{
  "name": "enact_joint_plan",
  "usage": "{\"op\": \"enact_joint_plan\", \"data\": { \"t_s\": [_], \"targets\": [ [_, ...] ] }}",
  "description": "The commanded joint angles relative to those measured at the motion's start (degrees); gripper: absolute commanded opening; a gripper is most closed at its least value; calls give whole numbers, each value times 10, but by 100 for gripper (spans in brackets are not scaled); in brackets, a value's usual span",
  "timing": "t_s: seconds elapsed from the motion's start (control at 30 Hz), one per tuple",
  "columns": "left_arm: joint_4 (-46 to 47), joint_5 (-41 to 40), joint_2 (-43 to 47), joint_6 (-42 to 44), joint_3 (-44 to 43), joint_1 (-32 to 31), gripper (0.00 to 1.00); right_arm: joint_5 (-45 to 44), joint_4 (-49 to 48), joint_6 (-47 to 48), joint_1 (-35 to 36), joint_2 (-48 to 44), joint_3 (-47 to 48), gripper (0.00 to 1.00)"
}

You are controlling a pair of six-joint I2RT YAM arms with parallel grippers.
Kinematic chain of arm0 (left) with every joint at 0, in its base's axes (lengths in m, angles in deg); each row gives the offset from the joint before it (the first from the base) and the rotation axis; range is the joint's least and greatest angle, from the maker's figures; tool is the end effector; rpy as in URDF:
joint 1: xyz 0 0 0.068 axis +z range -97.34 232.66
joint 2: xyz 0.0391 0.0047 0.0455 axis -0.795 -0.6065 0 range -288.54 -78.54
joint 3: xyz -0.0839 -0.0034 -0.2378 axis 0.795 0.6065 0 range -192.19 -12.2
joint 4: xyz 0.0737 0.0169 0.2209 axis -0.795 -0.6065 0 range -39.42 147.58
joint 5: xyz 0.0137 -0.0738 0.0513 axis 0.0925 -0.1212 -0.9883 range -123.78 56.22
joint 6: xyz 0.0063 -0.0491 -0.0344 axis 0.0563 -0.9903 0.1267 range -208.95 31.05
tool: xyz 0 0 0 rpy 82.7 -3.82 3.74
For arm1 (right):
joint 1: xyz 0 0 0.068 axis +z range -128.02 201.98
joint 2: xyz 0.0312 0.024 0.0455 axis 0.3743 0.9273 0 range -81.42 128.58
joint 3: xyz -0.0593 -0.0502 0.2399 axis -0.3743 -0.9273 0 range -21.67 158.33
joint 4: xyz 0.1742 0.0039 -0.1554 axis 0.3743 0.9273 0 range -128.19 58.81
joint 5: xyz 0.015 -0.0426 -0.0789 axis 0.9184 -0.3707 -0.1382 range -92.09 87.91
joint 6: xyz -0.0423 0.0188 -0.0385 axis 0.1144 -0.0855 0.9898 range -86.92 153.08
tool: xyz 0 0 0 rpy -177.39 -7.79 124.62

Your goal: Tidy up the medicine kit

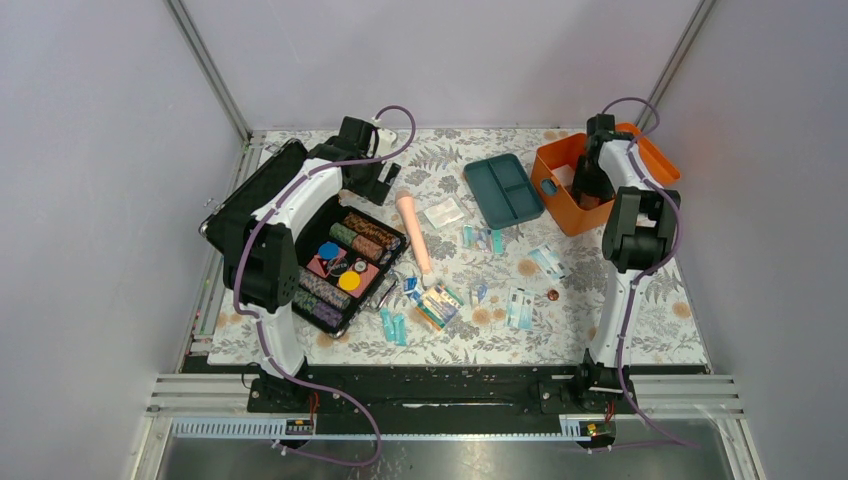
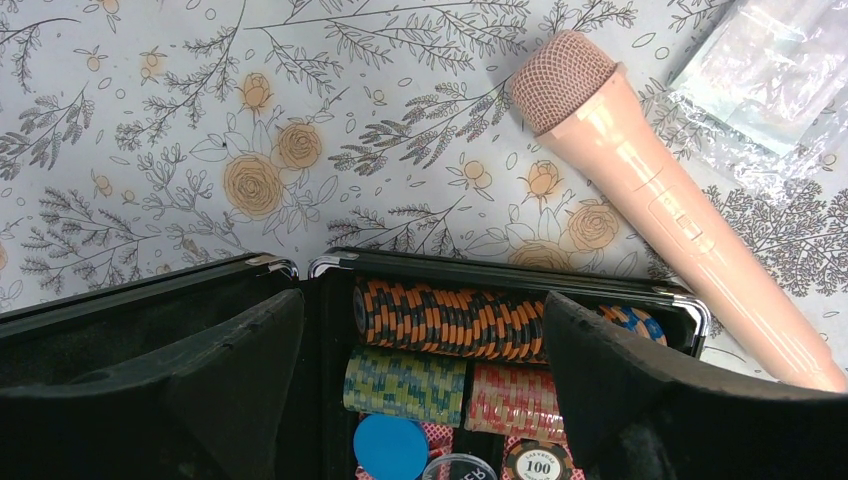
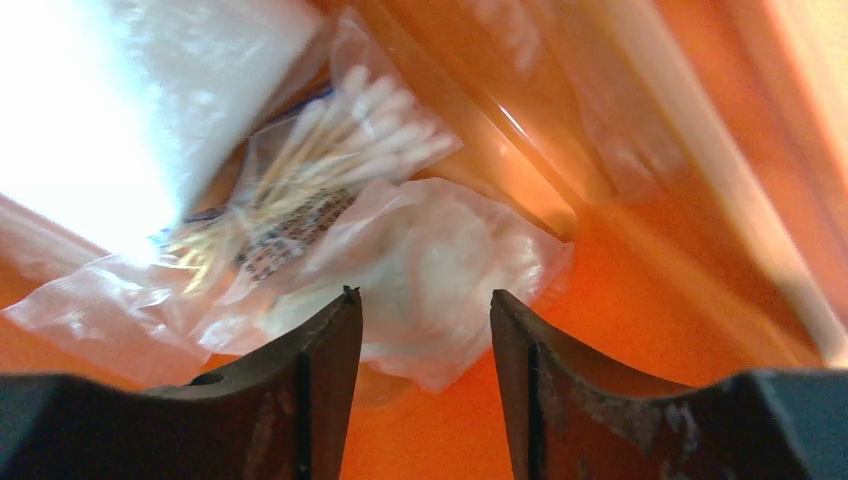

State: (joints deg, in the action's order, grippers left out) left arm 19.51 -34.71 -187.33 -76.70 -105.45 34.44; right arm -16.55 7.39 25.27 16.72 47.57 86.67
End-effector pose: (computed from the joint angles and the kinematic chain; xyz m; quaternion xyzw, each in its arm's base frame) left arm 0.3722 -0.1216 0.2479 0.2471 0.9172 -0.0085 0.3123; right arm 0.4391 -0.0515 0.1752 0.1362 0.9615 -0.1186 0.2070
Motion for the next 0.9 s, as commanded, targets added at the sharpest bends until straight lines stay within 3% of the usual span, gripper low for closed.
{"op": "enact_joint_plan", "data": {
  "t_s": [0.0,0.23,0.47,0.6,0.77,0.87],
  "targets": [
    [10,-13,38,4,5,0,88,74,-6,6,0,-70,37,59],
    [13,-4,42,0,9,0,88,168,-4,19,1,-181,7,69],
    [12,27,60,11,24,0,88,222,-17,73,2,-263,-66,69],
    [13,45,84,27,49,0,88,338,-14,164,13,-298,-87,65],
    [12,67,102,23,73,1,88,578,-21,352,72,-356,-172,63],
    [5,80,105,-9,71,4,88,615,21,449,138,-345,-195,62]
  ]
}}
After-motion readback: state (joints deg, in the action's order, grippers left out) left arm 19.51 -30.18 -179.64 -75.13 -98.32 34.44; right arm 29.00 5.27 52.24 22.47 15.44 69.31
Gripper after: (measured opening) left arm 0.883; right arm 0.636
